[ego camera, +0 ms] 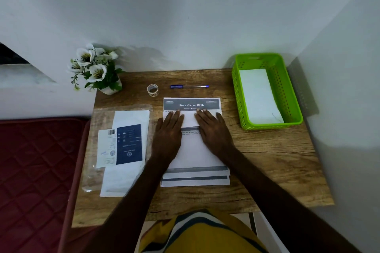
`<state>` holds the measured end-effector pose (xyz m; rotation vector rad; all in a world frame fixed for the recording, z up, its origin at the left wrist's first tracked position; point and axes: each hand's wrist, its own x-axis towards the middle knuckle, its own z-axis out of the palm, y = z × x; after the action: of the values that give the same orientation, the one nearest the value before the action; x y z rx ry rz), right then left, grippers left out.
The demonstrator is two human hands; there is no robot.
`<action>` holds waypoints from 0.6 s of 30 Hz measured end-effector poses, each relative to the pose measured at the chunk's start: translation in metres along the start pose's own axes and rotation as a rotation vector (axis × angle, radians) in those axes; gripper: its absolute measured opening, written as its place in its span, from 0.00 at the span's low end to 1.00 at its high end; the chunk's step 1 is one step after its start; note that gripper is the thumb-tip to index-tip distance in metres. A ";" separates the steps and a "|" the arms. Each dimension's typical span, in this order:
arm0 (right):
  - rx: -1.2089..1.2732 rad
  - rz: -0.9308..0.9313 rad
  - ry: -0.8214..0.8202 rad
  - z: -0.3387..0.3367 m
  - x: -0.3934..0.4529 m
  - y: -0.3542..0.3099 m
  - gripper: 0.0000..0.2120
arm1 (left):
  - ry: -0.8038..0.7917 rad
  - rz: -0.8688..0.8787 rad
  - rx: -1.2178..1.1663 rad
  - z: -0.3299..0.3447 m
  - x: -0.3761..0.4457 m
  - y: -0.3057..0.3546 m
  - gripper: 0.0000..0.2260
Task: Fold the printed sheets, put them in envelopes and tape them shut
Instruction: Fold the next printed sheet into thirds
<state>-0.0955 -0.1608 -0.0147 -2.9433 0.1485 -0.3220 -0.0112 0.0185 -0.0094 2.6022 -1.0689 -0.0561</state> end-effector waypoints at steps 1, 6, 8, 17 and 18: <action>0.001 -0.003 -0.010 0.001 -0.002 0.000 0.22 | -0.006 0.000 0.003 0.001 -0.001 0.000 0.23; 0.008 0.045 -0.018 0.005 -0.008 -0.005 0.25 | 0.013 -0.023 -0.031 0.006 -0.003 -0.001 0.24; 0.004 0.071 -0.005 0.007 -0.005 -0.013 0.23 | 0.031 -0.044 -0.041 0.008 -0.001 -0.001 0.22; 0.004 0.056 -0.188 0.013 0.005 -0.036 0.25 | 0.077 -0.040 0.012 0.012 -0.001 0.003 0.22; 0.008 0.085 -0.209 0.013 0.005 -0.032 0.26 | 0.076 -0.044 0.015 0.012 -0.001 0.003 0.22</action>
<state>-0.0855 -0.1275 -0.0202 -2.9286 0.2419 -0.0024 -0.0164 0.0137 -0.0201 2.6189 -0.9898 0.0403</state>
